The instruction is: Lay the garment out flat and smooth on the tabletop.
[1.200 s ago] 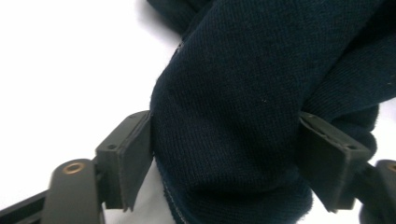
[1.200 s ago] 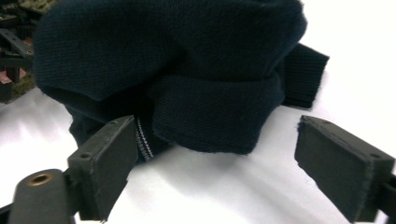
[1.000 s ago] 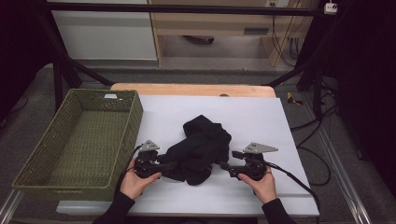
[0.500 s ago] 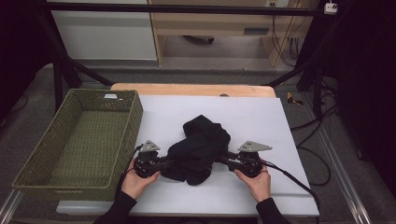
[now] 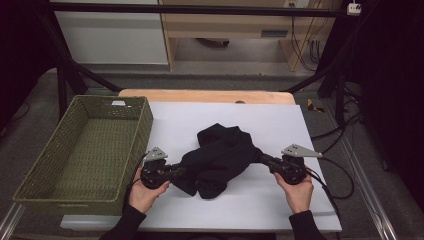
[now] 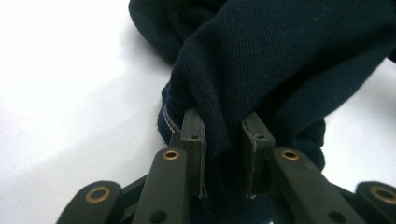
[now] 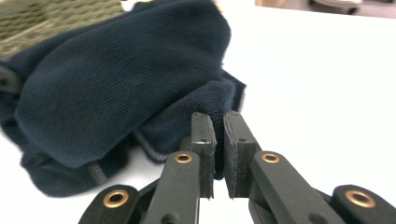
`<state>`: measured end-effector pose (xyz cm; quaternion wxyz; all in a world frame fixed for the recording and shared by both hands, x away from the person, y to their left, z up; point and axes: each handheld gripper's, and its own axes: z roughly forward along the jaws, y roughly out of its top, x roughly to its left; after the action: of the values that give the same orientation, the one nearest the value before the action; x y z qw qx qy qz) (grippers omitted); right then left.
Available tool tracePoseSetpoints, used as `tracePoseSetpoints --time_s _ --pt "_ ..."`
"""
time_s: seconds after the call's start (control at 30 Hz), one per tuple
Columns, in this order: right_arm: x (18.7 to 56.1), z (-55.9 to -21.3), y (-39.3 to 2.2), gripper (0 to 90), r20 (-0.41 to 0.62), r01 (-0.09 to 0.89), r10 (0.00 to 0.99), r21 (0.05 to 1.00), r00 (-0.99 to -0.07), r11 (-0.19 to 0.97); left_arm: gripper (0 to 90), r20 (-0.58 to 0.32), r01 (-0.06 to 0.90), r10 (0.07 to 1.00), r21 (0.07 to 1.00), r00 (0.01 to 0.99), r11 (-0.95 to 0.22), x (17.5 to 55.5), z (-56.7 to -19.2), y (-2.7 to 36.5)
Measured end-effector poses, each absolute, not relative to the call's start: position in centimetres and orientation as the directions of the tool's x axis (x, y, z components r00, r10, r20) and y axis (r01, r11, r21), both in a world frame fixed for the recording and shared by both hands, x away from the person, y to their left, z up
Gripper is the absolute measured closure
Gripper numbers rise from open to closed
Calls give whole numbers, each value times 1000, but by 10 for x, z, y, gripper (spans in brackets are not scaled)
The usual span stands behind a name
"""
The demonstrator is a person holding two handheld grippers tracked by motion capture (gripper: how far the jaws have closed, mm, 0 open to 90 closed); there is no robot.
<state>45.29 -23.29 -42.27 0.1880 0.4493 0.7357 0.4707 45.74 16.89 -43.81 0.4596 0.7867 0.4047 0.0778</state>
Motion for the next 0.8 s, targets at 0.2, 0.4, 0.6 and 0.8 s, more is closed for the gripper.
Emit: tracePoseSetpoints --time_s 0.2,0.4,0.6,0.8 --pt "472 -446 -243 845 102 540 897 825 -430 165 724 -230 565 716 780 659 -270 465 -447 162" --pt "475 -456 -245 680 120 574 900 803 -418 160 706 -225 579 724 764 652 -285 468 -453 164" --pt "456 -428 -237 439 159 490 847 862 -507 131 703 -218 583 725 755 654 -299 469 -455 165" --pt "449 -425 -193 277 175 468 750 861 -638 198 694 -193 575 728 753 658 -320 468 -456 161"
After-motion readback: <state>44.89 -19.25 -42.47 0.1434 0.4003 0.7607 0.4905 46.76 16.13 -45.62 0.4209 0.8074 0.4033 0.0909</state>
